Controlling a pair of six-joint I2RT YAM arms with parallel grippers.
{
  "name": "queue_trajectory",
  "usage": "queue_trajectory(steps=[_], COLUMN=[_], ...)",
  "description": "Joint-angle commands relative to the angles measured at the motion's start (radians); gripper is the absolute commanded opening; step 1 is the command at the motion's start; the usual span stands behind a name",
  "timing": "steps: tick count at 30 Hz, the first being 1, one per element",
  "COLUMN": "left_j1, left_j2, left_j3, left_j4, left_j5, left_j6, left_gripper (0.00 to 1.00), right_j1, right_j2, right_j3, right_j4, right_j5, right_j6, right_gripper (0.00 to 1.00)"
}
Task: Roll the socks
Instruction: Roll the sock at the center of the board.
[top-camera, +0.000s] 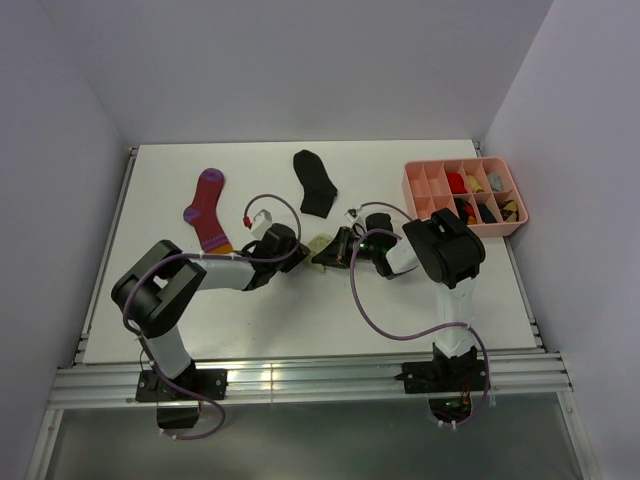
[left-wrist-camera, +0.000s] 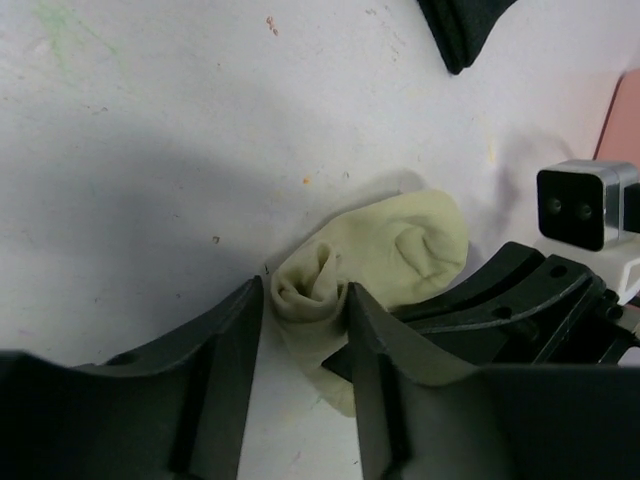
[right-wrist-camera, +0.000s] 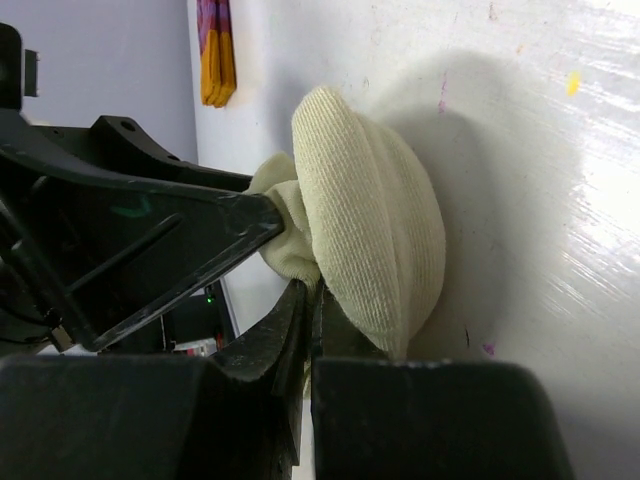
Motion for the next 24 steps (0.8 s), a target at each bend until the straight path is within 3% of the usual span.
queue_trajectory(steps=[1, 6, 10, 17, 24], left_j1=[-0.005, -0.005, -0.005, -0.005, -0.005], left_j2=[0.034, 0.065, 0.074, 0.051, 0.04], left_j3=[0.01, 0.016, 0.042, 0.085, 0.14], left_j4=[-0.021, -0.037, -0.057, -0.146, -0.24], left_j5=[0.002, 0.016, 0.022, -0.01, -0.024], left_j6=[-0.016, -0.016, 0.003, 0.069, 0.133], left_gripper=[0.42, 0.19, 0.0, 0.0, 0.0], right_j1=[-0.012, -0.012, 0.004, 0.064, 0.189], right_j2=[0.045, 0.006, -0.102, -0.294, -0.465], right_j3=[-0.027, -0.02, -0.015, -0.027, -0.038], right_j4=[-0.109, -0.173, -0.246, -0.382, -0.488], right_j5=[0.055, 0.083, 0.132, 0.302, 0.587], right_j6=[-0.029, -0.107, -0.23, -0.499, -0.788], right_gripper=[0.0, 0.02, 0.12, 0.34, 0.36])
